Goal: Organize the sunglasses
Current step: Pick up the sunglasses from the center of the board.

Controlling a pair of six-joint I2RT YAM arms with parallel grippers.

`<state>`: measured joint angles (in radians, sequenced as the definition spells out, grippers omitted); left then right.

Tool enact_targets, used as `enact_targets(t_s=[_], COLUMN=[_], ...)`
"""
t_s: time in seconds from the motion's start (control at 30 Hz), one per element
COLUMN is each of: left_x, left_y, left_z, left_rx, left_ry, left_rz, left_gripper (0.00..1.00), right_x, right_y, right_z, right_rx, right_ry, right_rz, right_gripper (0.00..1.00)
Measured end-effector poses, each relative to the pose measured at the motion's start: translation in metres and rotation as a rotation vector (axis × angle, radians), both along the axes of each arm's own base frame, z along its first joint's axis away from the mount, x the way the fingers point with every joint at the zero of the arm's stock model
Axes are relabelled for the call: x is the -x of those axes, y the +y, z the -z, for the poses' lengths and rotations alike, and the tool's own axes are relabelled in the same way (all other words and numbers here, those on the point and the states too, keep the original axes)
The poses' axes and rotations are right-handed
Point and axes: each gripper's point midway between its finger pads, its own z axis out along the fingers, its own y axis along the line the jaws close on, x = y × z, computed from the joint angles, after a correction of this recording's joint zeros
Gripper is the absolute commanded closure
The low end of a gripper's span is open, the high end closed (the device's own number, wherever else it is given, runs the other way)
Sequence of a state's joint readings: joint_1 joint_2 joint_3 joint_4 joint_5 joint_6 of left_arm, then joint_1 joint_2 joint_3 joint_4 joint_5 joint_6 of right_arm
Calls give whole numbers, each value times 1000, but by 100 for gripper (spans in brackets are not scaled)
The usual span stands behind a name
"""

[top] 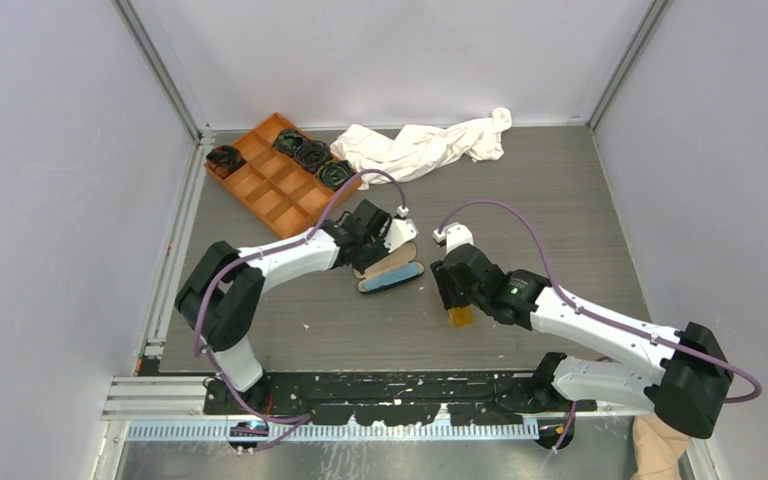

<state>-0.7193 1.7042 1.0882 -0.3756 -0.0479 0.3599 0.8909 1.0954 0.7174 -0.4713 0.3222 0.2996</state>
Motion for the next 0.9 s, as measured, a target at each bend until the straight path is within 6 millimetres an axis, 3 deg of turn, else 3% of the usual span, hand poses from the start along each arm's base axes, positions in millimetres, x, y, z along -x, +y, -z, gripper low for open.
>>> enact_targets(t_s=[0.13,0.17,0.2,0.3,0.6,0.8,0.9], left_x=[-3,-3,-3,-1,-12,-9,-5], left_y=[-3,-2,-2,-2,-5,8,17], left_z=[4,6,7,9,-19,-68,-100], left_rx=[-38,-48,-60,-75,-81,-30,61], left_ry=[-28,-29,-31,-32,-80,-141,-149], left_rz=[18,18,22,34,16,-87,-226], left_gripper=[66,40,21,1,0,0,0], right_x=[1,2,2,2,2,0,0], right_y=[-5,-5,-6,-7,-13,-16,-16], right_z=[-2,-2,-1,-2,-2,-6,-7], right_rx=[0,0,2,2,8,3,2], right_ry=[-9,-9,-9,-9,-22,-40,-44], right_rz=[10,13,17,24,46,56,58], right_gripper=[66,66,66,66,66,66,66])
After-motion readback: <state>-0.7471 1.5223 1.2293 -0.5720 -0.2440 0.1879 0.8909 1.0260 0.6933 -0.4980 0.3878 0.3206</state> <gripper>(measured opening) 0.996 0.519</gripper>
